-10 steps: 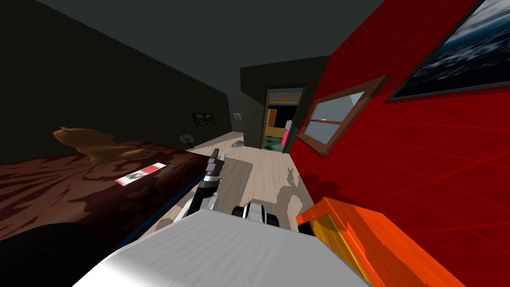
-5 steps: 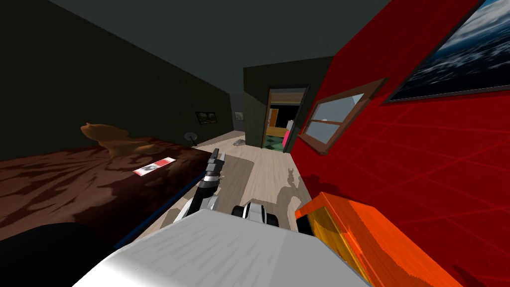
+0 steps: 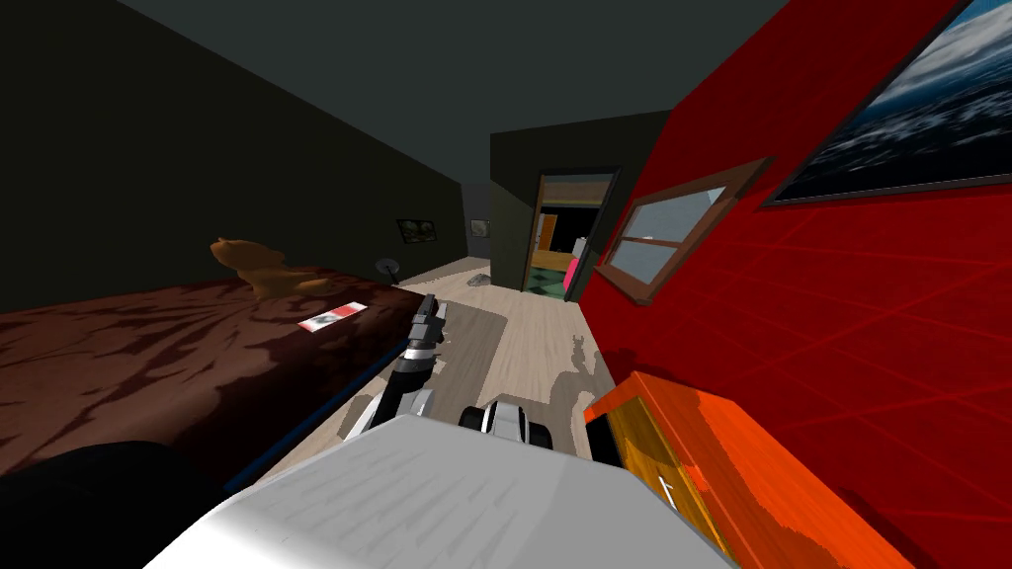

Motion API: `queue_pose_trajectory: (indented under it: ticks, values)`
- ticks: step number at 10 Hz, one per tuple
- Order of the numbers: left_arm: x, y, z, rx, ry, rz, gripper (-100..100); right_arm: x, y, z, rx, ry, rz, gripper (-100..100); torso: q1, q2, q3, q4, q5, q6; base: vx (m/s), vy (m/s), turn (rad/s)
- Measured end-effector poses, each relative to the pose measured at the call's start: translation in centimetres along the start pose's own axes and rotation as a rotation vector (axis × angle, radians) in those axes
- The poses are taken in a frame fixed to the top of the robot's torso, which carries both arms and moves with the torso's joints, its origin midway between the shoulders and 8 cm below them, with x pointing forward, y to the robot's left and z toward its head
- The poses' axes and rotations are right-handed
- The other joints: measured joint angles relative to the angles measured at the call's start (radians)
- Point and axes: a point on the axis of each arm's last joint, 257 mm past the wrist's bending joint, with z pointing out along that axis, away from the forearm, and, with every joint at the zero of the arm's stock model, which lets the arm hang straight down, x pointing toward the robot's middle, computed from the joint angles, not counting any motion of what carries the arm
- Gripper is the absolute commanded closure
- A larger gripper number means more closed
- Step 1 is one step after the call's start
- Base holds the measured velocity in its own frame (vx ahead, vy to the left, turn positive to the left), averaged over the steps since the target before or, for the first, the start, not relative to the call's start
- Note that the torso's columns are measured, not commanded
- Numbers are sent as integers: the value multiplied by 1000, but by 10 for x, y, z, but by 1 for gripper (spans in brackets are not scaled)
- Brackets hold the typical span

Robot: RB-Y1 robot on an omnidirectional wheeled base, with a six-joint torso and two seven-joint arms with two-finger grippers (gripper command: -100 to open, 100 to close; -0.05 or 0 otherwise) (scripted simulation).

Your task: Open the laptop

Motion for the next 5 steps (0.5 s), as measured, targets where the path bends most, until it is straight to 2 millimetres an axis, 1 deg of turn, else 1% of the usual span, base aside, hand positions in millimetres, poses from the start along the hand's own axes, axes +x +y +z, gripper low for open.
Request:
queue_pose_trajectory:
  ticks: [1, 2, 3, 5]
  values:
    - [0, 0, 0, 0, 0, 0, 0, -12, 1, -2, 12, -2, 11, 100, -1, -5, -3, -1, 0, 0, -130, -2, 63]
    - [0, 0, 0, 0, 0, 0, 0, -21, 6, -6, 26, 3, -1, 100, 0, -4, -2, -1, -1, -2, -124, 11, 47]
    - [0, 0, 0, 0, 0, 0, 0, -32, 6, -10, 44, 10, -4, 100, 2, -5, -3, -1, 0, -2, -76, 14, -13]
    - [0, 0, 0, 0, 0, 0, 0, -54, 9, -17, 67, 17, 0, 100, 3, -6, -4, -2, 0, -4, -145, 17, 56]
